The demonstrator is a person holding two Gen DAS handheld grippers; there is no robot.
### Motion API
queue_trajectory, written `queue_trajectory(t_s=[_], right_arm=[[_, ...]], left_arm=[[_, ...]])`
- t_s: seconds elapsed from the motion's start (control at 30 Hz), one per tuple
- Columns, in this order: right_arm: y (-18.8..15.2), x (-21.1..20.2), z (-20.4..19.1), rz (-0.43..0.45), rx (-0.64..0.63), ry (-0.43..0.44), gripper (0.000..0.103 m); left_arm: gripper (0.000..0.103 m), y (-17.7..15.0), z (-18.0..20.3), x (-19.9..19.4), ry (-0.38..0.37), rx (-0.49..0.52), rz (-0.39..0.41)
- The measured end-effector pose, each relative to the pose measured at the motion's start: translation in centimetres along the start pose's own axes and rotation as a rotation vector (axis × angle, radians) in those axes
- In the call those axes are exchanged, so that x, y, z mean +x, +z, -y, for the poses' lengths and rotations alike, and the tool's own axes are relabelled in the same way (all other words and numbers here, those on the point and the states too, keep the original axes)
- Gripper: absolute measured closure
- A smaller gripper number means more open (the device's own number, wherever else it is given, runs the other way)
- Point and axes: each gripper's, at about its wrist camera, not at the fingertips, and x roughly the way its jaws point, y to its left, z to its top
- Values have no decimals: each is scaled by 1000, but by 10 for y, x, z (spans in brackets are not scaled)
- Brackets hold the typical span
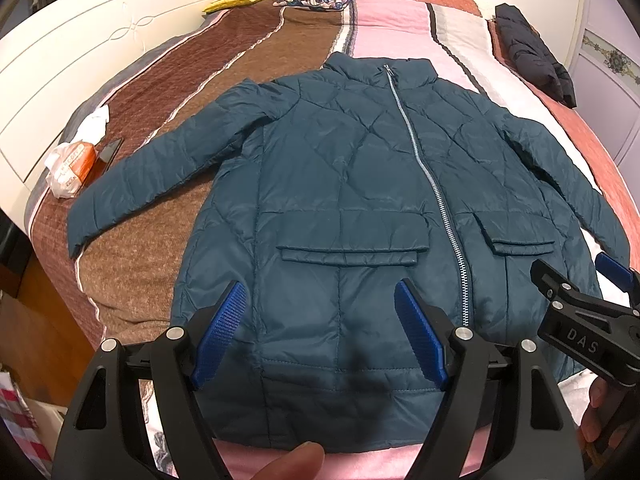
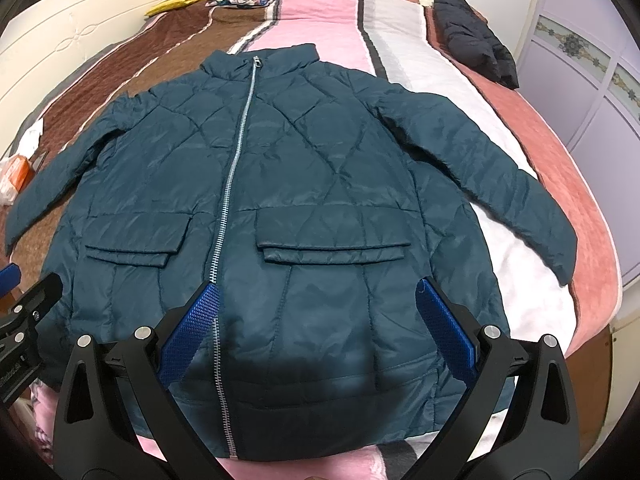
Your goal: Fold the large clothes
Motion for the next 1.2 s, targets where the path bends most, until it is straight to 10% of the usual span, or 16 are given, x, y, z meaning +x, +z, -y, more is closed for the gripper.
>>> queue_trajectory(t_s=[0.8, 1.2], right_arm=[[4, 5, 17, -14, 62, -18, 5], [12, 18, 102, -1, 210, -55, 5]], left_arm=[[27, -2, -12, 5, 7, -29, -34], [27, 24, -86, 24, 152, -175, -30]])
